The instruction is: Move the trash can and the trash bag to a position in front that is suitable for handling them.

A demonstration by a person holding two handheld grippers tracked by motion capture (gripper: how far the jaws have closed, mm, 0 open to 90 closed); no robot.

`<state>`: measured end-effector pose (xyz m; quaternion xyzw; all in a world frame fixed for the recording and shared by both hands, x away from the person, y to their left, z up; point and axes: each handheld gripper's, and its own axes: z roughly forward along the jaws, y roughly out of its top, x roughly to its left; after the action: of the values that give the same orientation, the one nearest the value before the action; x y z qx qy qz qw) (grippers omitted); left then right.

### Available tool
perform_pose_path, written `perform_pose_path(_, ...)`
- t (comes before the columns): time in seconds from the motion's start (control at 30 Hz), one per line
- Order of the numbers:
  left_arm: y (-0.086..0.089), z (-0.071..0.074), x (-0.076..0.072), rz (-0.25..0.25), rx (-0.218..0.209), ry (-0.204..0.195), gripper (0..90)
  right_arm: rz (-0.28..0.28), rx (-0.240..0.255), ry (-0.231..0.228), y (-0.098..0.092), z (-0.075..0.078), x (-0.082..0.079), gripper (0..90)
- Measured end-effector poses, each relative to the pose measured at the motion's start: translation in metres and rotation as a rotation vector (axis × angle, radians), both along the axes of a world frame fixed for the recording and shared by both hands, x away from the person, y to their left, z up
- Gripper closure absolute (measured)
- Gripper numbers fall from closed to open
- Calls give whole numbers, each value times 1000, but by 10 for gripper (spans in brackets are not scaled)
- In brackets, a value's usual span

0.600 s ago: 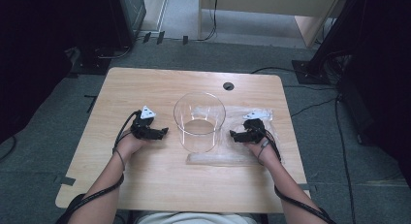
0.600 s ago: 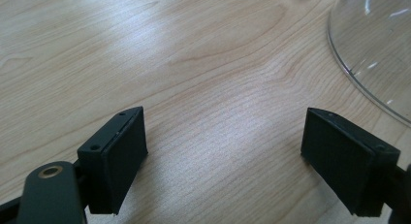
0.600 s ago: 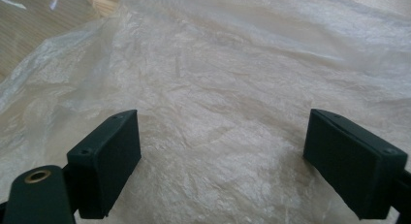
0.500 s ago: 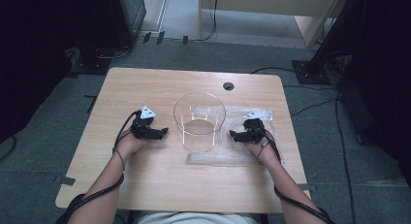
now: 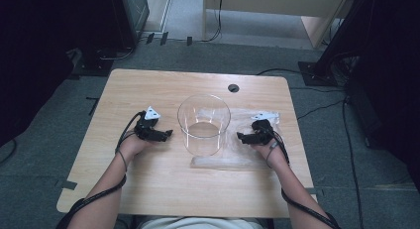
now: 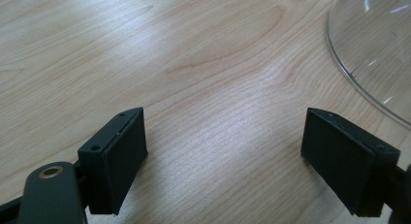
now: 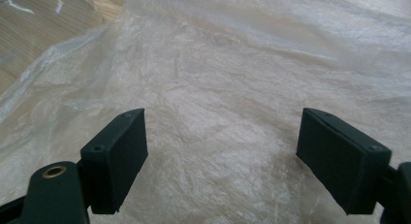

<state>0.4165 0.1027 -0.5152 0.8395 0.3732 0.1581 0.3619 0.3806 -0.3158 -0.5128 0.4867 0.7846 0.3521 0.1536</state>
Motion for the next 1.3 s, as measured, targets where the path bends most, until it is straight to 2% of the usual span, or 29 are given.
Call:
perform_pose_path(0.1, -1, 4, 0, 8, -30, 16, 159, 2, 19, -9, -2, 4, -2, 208)
perform_pose_path(0.2, -4, 10, 0, 2, -71, -1, 159, 7, 25, -10, -2, 6, -3, 209)
perform_pose_path(0.43, -13, 16, -3, -15, -97, -17, 159, 20, 38, -20, -3, 10, -7, 231)
perform_pose_path(0.77, -19, 19, -8, -39, -70, -24, 159, 79, 64, -39, 8, 15, -12, 229)
perform_pose_path(0.83, -18, 20, -7, -18, -64, 2, 158, 97, 62, -44, 12, 16, -14, 227)
perform_pose_path(1.0, -16, 21, -7, -7, -67, 10, 158, 121, 71, -51, 17, 17, -15, 222)
perform_pose_path(1.07, -14, 22, -7, 2, -68, 8, 158, 135, 81, -38, 19, 17, -16, 223)
perform_pose_path(1.1, -13, 22, -7, 8, -72, 8, 158, 148, 79, -33, 20, 17, -16, 223)
perform_pose_path(1.13, -12, 23, -6, 43, -93, 14, 159, 160, 77, -27, 22, 16, -16, 222)
perform_pose_path(1.23, -10, 25, -6, 50, -105, 21, 158, 175, 74, -35, 26, 16, -17, 215)
perform_pose_path(1.3, -9, 25, -5, 62, -97, 33, 158, 190, 63, -46, 30, 16, -17, 207)
